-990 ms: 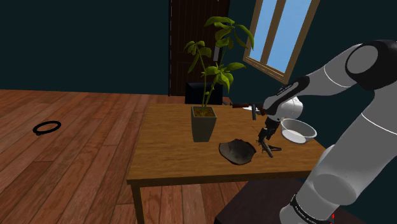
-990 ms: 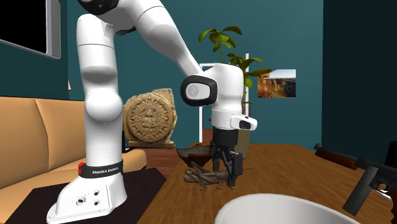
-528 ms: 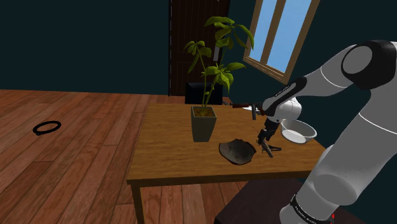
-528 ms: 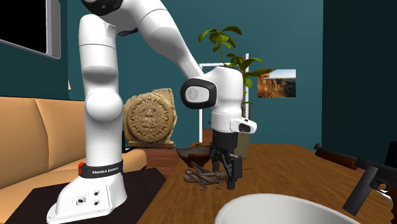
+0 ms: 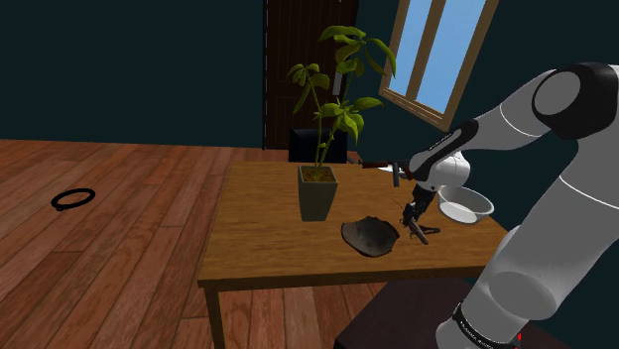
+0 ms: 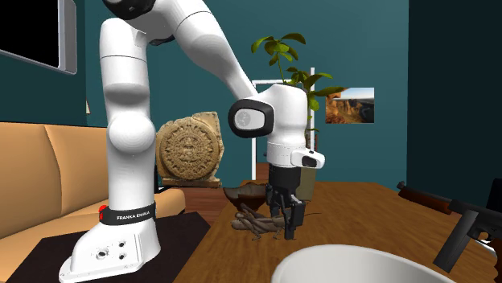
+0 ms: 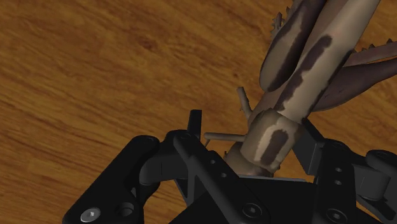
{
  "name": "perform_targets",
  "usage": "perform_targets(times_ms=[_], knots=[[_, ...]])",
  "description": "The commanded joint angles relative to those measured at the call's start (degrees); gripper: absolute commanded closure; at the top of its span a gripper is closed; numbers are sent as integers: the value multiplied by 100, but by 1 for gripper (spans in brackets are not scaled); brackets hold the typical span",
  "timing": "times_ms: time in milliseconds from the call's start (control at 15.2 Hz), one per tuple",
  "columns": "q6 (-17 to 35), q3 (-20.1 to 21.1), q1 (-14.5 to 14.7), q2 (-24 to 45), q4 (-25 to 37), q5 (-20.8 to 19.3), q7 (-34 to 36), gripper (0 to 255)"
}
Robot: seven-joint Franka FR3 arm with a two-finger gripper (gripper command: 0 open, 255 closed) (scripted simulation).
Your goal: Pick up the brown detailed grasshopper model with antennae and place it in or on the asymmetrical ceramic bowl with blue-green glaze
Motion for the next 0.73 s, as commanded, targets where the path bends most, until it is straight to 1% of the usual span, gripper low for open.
perform_targets(times_ms=[0,132,396,660], knots=[[0,0,0,0,1,0,0,255],[1,0,0,0,0,1,-1,255],[-346,75,-133,-413,47,-486,384,255],[-712,193,-270,-776,125,-825,667,255]])
